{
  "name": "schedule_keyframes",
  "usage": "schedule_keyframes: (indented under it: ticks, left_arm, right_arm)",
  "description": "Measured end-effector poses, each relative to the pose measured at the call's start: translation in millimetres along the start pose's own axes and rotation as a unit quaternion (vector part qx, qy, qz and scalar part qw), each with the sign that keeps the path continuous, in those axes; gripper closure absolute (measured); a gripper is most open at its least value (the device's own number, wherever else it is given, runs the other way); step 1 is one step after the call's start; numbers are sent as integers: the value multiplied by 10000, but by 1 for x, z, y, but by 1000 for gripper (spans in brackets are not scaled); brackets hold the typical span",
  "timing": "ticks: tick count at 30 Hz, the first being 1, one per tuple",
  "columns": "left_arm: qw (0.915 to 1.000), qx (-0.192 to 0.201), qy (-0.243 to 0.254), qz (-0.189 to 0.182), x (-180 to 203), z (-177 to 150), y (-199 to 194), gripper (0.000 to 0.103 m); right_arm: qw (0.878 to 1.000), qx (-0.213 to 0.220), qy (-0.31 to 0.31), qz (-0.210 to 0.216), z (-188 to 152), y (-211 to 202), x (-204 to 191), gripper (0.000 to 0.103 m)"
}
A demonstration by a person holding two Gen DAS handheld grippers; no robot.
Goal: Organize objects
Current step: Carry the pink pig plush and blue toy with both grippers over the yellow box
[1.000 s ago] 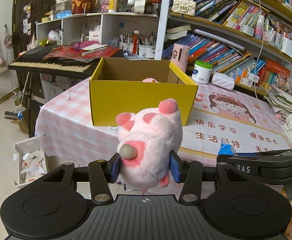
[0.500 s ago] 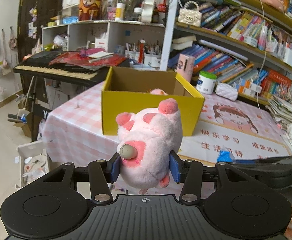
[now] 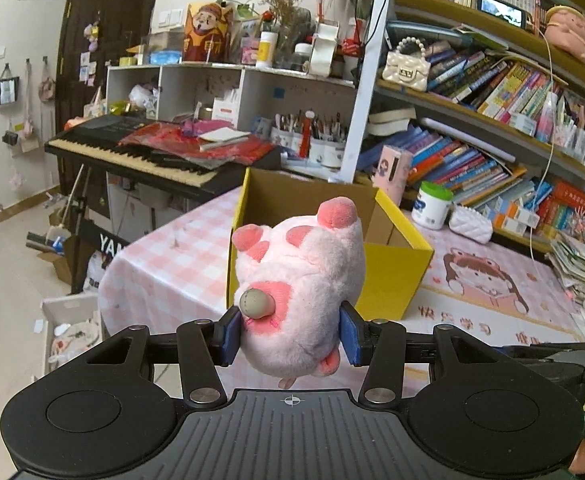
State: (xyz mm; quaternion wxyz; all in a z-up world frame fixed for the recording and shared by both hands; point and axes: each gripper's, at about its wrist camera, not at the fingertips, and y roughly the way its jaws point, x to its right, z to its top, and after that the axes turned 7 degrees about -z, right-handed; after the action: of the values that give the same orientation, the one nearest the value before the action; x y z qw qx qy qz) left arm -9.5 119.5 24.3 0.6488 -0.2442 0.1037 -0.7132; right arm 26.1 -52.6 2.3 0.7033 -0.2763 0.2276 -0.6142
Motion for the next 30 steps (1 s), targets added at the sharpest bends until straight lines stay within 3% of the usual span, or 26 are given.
schedule_keyframes:
  ticks: [15, 23, 30]
  left_arm:
    - [9988, 414, 219, 156, 5, 62, 63, 56]
    - [9985, 228, 359, 354, 11, 76, 116, 56]
    - [9973, -27, 487, 545, 14, 77, 150, 56]
  right_arm:
    - [9971, 728, 88, 182, 101, 45, 1, 77]
    - [9966, 775, -43, 264, 137, 81, 8, 77]
    - [9973, 587, -258, 355, 147, 112, 8, 77]
